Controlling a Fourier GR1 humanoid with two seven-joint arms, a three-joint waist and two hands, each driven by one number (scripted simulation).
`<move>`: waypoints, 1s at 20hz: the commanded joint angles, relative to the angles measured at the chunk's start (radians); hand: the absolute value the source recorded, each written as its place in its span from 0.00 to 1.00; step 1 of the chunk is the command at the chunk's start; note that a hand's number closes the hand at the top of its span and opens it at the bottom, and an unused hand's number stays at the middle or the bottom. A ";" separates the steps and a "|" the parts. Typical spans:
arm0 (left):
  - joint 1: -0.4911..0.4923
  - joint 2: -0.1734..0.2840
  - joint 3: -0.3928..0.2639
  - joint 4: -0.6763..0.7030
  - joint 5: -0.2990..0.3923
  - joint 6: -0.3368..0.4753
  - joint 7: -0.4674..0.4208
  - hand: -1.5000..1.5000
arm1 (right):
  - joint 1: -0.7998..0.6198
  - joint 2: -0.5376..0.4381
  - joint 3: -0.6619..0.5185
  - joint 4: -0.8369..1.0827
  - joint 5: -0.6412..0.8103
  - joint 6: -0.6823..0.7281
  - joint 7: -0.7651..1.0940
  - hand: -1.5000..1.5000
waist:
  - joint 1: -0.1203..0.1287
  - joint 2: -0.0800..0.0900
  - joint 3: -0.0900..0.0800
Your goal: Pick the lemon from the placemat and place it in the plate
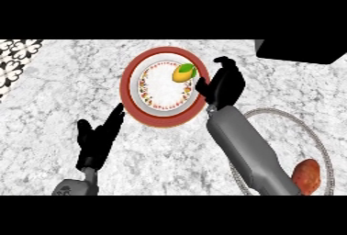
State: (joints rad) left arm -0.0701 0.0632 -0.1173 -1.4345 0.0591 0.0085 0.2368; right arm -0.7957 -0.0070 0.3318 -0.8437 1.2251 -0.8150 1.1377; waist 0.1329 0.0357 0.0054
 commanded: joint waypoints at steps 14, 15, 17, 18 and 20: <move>0.003 -0.003 0.030 0.031 0.005 0.014 0.002 0.50 | -0.026 0.007 0.113 0.076 -0.382 -0.595 -0.151 0.00 | -0.049 -0.015 -0.004; 0.030 -0.017 0.015 0.020 -0.005 0.029 -0.001 0.50 | -0.033 0.007 0.143 0.050 -0.396 -0.607 -0.145 0.00 | -0.052 -0.020 -0.004; 0.039 -0.013 0.018 0.015 -0.017 0.043 0.008 0.50 | 0.037 0.007 0.209 -0.035 -0.470 -0.629 -0.174 0.00 | -0.071 -0.024 -0.003; 0.044 -0.021 0.012 0.028 -0.013 0.035 -0.005 0.50 | 0.002 0.007 0.241 -0.026 -0.501 -0.619 -0.174 0.00 | -0.070 -0.022 -0.004; 0.076 0.022 0.023 -0.026 0.000 0.004 0.016 0.50 | 0.090 0.007 0.328 -0.103 -0.555 -0.666 -0.220 0.00 | -0.069 -0.023 -0.003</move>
State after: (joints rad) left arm -0.0316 0.0713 -0.0901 -1.4454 0.0591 0.0239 0.2392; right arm -0.7637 -0.0057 0.5448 -0.8744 0.7690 -1.3231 0.9272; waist 0.0731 0.0127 0.0055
